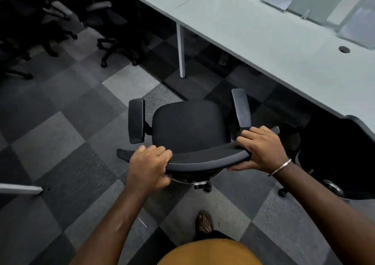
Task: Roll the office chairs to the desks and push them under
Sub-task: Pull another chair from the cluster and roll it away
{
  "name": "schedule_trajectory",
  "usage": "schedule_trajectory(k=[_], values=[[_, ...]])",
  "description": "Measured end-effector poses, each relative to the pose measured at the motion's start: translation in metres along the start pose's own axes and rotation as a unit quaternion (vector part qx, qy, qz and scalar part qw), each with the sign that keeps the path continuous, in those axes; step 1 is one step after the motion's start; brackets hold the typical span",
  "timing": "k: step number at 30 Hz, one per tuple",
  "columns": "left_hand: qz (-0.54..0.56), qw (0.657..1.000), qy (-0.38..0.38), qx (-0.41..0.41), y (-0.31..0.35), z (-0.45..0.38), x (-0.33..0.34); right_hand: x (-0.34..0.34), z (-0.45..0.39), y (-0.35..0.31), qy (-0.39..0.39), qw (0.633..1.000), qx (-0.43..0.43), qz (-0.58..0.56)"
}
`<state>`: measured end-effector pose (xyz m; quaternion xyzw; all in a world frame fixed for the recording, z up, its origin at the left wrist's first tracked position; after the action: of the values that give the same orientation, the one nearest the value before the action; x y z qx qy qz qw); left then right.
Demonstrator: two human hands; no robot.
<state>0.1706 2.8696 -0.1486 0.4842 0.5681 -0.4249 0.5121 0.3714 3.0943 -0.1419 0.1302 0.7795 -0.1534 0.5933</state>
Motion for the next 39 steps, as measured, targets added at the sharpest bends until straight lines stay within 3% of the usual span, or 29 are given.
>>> schedule_trajectory(k=[8, 26, 33, 39], values=[[-0.017, 1.000, -0.015, 0.015, -0.062, -0.088, 0.018, 0.015, -0.059, 0.022, 0.019, 0.997, 0.070, -0.012], [0.055, 0.974, 0.009, 0.221, -0.273, -0.172, 0.017, 0.058, -0.153, -0.147, 0.090, 0.954, 0.279, 0.068], [0.072, 0.958, -0.001, 0.279, -0.314, -0.211, 0.023, 0.067, -0.197, -0.157, 0.002, 0.940, 0.332, 0.080], [0.077, 0.955, 0.030, 0.284, -0.329, -0.247, 0.030, 0.068, -0.229, -0.133, -0.018, 0.939, 0.330, 0.094]])
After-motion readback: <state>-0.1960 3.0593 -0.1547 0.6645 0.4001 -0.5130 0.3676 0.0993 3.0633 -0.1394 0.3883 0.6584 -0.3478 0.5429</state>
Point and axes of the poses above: each hand's wrist, its own z-axis away from the middle knuckle, its own x-axis out of the palm, y = z × x, the point moved 6 cm from there along -z, towards the middle knuckle, and after that the axes turned 7 degrees about x, right-handed, at the moved point
